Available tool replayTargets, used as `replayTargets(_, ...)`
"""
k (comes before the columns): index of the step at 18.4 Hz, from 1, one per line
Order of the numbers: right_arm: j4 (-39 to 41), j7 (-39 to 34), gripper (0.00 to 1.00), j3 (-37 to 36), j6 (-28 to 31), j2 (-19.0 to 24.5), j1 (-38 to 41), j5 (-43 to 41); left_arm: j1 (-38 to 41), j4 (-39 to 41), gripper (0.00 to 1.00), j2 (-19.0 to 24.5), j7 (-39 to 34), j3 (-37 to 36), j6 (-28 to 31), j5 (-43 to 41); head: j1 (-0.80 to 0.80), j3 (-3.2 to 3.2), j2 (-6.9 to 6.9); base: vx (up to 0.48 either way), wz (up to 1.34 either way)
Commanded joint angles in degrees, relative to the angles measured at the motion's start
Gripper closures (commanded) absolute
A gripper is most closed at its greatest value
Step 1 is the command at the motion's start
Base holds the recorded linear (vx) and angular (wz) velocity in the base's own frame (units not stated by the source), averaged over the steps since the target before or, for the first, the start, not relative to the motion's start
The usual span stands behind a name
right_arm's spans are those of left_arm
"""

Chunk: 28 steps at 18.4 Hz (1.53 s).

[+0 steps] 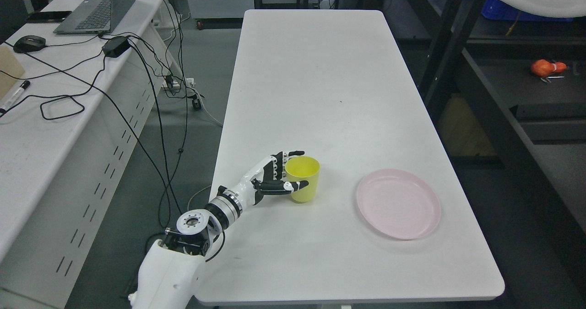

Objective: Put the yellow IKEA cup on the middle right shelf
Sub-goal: 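Lift the cup with the left hand while turning toward the shelf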

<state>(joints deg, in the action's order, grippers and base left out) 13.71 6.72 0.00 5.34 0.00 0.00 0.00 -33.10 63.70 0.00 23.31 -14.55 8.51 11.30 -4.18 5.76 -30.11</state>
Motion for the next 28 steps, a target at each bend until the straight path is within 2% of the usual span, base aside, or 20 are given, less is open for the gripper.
replayTargets(1,0.0,0.0,0.01,1.0,0.0,-1.0,0.8,-1.4,-0.8,-5.9,0.78,1.0,0.1,5.7,-3.6,-0.3,0.00,0.00,0.00,0.000,0.00)
replayTargets(3,0.0,0.0,0.00,1.0,0.0,-1.0,0.8,-1.4,0.7,-5.8,1.00,1.0,0.2,8.7,-10.0,-0.1,0.00,0.00,0.00,0.000,0.00)
replayTargets(5,0.0,0.0,0.01,1.0,0.0,-1.0,0.8,-1.4,1.3,-3.9,1.00,1.0,0.4,9.6,-11.4,-0.1,0.00,0.00,0.00,0.000,0.00)
replayTargets(8,0.0,0.0,0.01,1.0,0.0,-1.0,0.8,-1.4,4.3,6.5,1.00,1.0,0.5,11.6,-10.6,0.9,0.00,0.00,0.00,0.000,0.00)
replayTargets(13,0.0,0.0,0.01,1.0,0.0,-1.0,0.8,-1.4,8.0,20.1,1.00,1.0,2.3,11.0,-3.2,2.4,0.00,0.00,0.00,0.000,0.00)
replayTargets(15,0.0,0.0,0.01,1.0,0.0,-1.0,0.8,-1.4,9.6,22.2,1.00,1.0,5.2,10.4,-2.6,2.4,0.00,0.00,0.00,-0.011,0.00)
replayTargets(28,0.0,0.0,0.00,1.0,0.0,-1.0,0.8,-1.4,10.5,28.1,1.00,1.0,5.4,10.1,-2.6,2.3,0.00,0.00,0.00,-0.137,-0.17)
